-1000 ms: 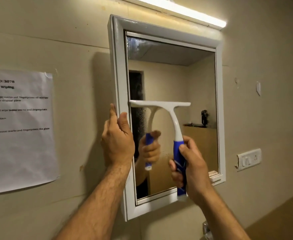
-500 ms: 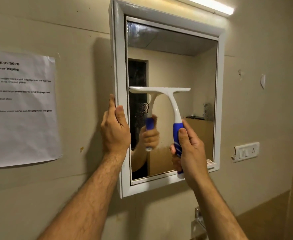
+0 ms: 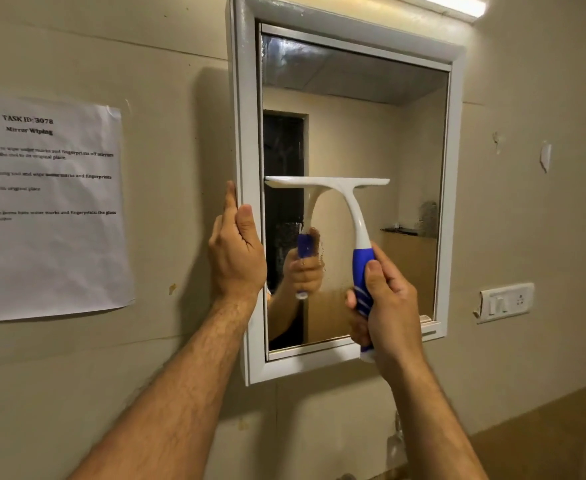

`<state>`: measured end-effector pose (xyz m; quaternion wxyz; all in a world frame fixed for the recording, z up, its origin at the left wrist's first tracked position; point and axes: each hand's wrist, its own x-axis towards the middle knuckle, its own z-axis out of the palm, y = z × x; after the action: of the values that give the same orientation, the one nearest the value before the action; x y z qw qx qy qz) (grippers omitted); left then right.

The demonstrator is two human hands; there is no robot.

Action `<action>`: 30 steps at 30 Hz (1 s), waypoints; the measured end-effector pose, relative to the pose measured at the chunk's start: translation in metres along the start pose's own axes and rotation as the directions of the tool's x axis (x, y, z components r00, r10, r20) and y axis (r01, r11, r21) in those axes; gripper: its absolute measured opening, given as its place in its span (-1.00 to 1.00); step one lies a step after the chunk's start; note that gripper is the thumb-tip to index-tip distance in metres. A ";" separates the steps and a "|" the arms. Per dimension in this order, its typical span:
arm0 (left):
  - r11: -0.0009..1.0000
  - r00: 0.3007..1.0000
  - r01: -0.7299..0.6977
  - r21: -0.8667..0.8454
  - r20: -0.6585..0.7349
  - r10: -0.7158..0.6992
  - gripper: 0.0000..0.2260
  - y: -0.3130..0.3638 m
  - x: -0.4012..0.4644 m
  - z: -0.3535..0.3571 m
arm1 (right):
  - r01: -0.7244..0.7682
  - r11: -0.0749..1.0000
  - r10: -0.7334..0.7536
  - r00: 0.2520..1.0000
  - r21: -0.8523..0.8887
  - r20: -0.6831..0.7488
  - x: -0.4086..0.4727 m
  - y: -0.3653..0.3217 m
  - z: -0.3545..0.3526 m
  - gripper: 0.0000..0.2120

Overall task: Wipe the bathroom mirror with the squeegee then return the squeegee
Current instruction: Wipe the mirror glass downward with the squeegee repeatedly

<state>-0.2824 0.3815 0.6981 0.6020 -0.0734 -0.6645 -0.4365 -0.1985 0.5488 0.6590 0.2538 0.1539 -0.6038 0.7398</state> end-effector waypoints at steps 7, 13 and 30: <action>1.000 1.000 -0.006 -0.011 -0.005 0.006 -0.61 -0.001 0.001 -0.001 | -0.082 0.996 0.083 0.996 -0.044 0.018 -0.035 0.038 -0.025 -0.64; 1.000 1.000 -0.003 -0.030 0.003 0.003 -0.61 -0.001 0.000 -0.001 | -0.097 0.994 0.095 0.995 -0.050 -0.039 -0.047 0.040 -0.025 -0.74; 0.999 0.999 0.029 -0.029 0.025 -0.028 -0.61 -0.002 -0.002 0.000 | -0.143 0.988 0.140 0.988 -0.050 -0.065 -0.058 0.055 -0.025 -0.71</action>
<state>-0.2834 0.3814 0.6955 0.5865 -0.0778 -0.6664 -0.4538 -0.1795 0.5545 0.5779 0.2231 0.0812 -0.6251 0.7436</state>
